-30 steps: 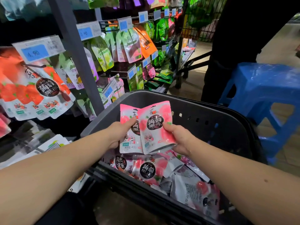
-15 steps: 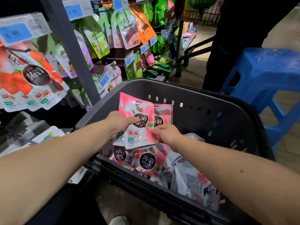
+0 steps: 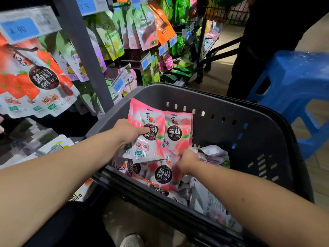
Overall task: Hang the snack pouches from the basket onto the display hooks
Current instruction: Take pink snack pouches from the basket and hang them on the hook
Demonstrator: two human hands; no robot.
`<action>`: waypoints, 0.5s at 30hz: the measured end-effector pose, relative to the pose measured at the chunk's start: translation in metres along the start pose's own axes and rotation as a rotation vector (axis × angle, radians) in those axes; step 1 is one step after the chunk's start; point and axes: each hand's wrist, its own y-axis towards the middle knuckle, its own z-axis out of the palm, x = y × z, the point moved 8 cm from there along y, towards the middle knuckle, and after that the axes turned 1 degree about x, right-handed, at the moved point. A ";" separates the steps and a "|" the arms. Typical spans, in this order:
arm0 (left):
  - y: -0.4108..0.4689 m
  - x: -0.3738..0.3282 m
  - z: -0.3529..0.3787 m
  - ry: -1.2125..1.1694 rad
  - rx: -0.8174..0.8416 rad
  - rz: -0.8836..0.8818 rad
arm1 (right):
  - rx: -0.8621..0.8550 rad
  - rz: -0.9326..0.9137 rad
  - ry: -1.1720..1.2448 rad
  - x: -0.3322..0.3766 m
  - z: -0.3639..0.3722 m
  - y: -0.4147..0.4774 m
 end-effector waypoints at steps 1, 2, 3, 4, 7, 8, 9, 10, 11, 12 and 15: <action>0.000 -0.002 -0.001 -0.006 -0.003 0.014 | 0.050 -0.011 0.174 0.003 0.000 -0.005; -0.001 -0.003 -0.001 -0.015 -0.003 0.028 | 0.100 -0.009 0.351 0.006 -0.001 -0.009; -0.002 -0.004 -0.003 -0.022 -0.007 0.035 | 0.141 -0.002 0.475 0.009 -0.002 -0.012; -0.003 -0.006 -0.005 -0.030 -0.016 0.050 | 0.160 0.010 0.552 0.010 -0.004 -0.014; -0.007 -0.011 -0.010 -0.062 -0.035 0.104 | 0.167 0.050 0.684 0.009 -0.012 -0.019; -0.009 -0.013 -0.012 -0.090 -0.046 0.119 | 0.135 0.049 0.705 0.008 -0.017 -0.021; -0.011 -0.014 -0.014 -0.116 -0.053 0.131 | 0.089 0.046 0.733 0.007 -0.025 -0.023; -0.014 -0.017 -0.016 -0.129 -0.064 0.151 | 0.024 0.031 0.777 0.005 -0.035 -0.025; -0.017 -0.019 -0.018 -0.135 -0.079 0.171 | -0.056 0.008 0.813 0.004 -0.047 -0.026; -0.019 -0.021 -0.020 -0.140 -0.095 0.190 | -0.134 -0.028 0.833 0.004 -0.061 -0.029; -0.026 -0.028 -0.025 -0.162 -0.124 0.243 | -0.342 -0.085 0.804 0.006 -0.108 -0.052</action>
